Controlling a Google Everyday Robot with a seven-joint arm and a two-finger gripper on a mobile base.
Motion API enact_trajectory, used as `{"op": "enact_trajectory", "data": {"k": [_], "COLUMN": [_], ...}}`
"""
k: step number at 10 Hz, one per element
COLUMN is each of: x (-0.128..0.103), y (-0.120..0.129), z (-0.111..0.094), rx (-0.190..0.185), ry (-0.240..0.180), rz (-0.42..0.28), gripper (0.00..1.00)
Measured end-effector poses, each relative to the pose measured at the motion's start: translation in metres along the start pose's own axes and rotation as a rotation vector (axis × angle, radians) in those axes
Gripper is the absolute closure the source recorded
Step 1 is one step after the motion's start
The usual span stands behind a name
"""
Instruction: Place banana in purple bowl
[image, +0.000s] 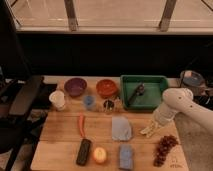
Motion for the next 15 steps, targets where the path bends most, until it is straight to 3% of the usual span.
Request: {"op": "enact_trajectory", "data": {"k": [2, 6, 7, 8, 9, 11, 15], "x": [0.010, 0.036, 0.045, 0.050, 0.056, 0.049, 0.049], "y": [0.001, -0.019, -0.039, -0.055, -0.087, -0.135, -0.138], "z": [-0.017, -0.099, -0.129, -0.144, -0.167, -0.183, -0.184], "rx": [0.035, 0.126, 0.165, 0.194, 0.246, 0.301, 0.304], "ry": [0.037, 0.163, 0.204, 0.225, 0.248, 0.249, 0.249], "rz": [0.028, 0.053, 0.050, 0.040, 0.000, -0.078, -0.083], "gripper": [1.00, 1.00, 1.00, 1.00, 1.00, 1.00, 1.00]}}
